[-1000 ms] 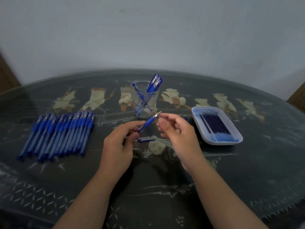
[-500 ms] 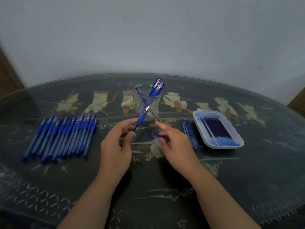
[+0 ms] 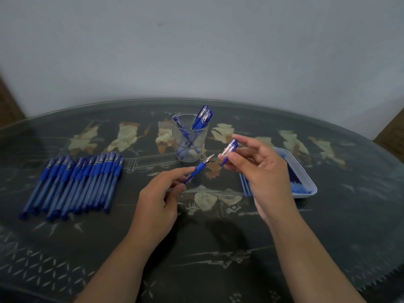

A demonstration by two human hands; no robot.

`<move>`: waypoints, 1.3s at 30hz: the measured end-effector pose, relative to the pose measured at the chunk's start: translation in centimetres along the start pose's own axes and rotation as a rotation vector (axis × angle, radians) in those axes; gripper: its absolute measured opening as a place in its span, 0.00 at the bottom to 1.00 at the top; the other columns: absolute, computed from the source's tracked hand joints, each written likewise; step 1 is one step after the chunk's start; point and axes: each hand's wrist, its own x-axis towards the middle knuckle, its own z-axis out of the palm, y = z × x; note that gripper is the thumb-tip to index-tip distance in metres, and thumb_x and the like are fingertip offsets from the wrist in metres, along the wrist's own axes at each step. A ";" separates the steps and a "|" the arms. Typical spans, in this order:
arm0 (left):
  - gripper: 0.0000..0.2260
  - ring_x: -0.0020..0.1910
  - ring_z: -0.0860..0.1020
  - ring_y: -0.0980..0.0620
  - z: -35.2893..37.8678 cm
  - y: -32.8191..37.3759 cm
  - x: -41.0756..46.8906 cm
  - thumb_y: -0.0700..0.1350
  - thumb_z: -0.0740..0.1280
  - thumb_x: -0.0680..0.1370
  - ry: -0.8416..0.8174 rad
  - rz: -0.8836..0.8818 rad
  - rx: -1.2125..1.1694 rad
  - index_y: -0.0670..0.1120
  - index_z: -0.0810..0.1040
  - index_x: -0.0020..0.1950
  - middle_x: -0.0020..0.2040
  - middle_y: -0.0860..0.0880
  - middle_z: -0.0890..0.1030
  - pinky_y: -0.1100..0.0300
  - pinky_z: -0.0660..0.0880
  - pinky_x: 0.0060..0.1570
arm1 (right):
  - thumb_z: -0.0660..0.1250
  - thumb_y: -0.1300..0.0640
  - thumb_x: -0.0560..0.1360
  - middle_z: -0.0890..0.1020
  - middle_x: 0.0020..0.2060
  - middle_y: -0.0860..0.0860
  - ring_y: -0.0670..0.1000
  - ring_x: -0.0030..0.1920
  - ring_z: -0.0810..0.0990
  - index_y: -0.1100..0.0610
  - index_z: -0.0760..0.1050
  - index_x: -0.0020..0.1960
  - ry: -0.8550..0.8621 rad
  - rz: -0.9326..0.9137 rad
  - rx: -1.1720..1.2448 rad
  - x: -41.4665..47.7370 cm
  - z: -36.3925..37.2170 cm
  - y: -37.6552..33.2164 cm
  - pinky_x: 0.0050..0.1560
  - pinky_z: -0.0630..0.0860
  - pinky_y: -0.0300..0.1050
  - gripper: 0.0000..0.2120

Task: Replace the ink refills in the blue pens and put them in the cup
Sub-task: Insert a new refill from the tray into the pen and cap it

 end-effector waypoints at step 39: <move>0.27 0.49 0.80 0.60 0.1 -0.1 -0.1 0.24 0.66 0.73 -0.017 -0.046 -0.032 0.56 0.79 0.58 0.51 0.57 0.81 0.71 0.75 0.47 | 0.71 0.70 0.73 0.85 0.50 0.53 0.49 0.43 0.86 0.65 0.74 0.42 -0.024 0.003 -0.181 -0.6 1.7 2.8 0.50 0.83 0.51 0.06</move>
